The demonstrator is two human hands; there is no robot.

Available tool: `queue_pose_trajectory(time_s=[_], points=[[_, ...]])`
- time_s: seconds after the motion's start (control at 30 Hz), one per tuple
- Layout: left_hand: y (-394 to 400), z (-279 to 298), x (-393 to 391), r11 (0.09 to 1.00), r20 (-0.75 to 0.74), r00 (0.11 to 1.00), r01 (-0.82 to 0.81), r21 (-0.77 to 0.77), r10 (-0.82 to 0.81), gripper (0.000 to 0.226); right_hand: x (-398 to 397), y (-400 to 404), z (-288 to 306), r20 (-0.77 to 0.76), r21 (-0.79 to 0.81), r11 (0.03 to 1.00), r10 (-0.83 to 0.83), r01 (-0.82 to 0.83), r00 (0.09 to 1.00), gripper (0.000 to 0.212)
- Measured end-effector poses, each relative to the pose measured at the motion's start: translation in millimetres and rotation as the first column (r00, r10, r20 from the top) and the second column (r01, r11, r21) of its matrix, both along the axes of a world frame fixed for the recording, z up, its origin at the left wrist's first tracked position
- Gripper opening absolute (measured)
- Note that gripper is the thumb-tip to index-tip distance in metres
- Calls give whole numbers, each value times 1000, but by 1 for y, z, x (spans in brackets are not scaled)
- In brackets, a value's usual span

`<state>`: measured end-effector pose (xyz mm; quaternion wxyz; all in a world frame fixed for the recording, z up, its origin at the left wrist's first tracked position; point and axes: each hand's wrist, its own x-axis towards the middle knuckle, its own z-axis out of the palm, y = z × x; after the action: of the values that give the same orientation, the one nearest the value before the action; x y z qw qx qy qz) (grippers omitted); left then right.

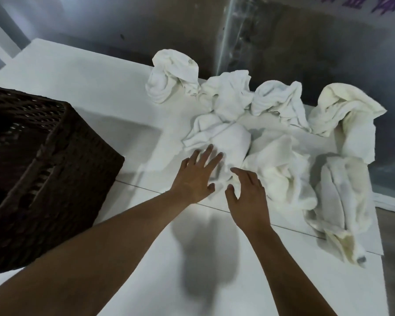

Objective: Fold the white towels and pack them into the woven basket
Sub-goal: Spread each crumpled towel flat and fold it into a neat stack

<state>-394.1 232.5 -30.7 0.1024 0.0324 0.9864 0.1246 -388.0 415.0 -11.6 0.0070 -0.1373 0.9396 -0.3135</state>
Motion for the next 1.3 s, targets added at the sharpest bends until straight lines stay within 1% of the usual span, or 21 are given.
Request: queue_pose_trajectory(time_s=[0.07,0.13,0.2,0.33,0.4,0.5,0.63,0.7,0.8,0.87,0.93,1.0,1.07,1.1,1.17,1.23,1.3], points=[[-2,-13,-13,1000,89,996,-15,-3,15,96,1,1,0,-1,-27,1000,-3,3,1000,44],[-2,-24,-17,999,160,987,-32,5,30,94,2,3,-2,7,-37,999,-1,1,1000,44],[-2,-29,-15,998,145,988,-55,-25,59,87,3,3,-5,31,-44,999,3,-2,1000,45],[-2,-26,-18,986,52,994,-85,-142,94,75,11,-2,-11,92,-47,999,12,-8,996,47],[-3,-21,-25,979,23,991,-129,-160,134,70,12,-5,-11,98,-49,999,15,-10,995,47],[-8,-17,-24,973,58,979,-184,-142,193,67,12,-6,-13,83,-32,999,25,-23,996,47],[-29,-17,15,964,56,965,-249,-89,255,68,15,-13,-17,85,-15,1000,28,-27,996,45],[-37,-16,45,958,45,957,-284,-50,286,67,21,-15,-23,93,-15,1000,20,-19,995,45],[-42,-19,99,957,35,956,-289,-33,290,66,49,-13,-35,121,-34,999,15,-11,993,48],[-40,-21,132,959,81,956,-283,-13,283,66,68,-11,-39,102,-47,999,5,-1,995,55],[-37,-21,160,956,102,952,-293,28,289,68,81,-14,-36,79,-27,999,-24,26,997,72],[-33,-23,188,953,114,950,-299,53,292,74,88,-18,-29,47,66,997,-45,42,998,90],[-28,-28,216,956,125,953,-285,64,276,80,96,-18,-26,24,181,983,-24,19,999,99],[-24,-29,230,960,136,955,-273,65,262,83,99,-16,-26,51,218,976,-7,-5,999,101],[-17,-27,254,966,170,957,-251,65,237,89,101,-10,-29,163,232,970,34,-72,986,96],[-14,-21,273,970,217,951,-237,45,222,99,103,-3,-30,249,192,974,72,-122,966,78],[-14,-15,292,980,269,945,-197,2,189,106,109,3,-24,297,106,983,113,-151,948,58]])
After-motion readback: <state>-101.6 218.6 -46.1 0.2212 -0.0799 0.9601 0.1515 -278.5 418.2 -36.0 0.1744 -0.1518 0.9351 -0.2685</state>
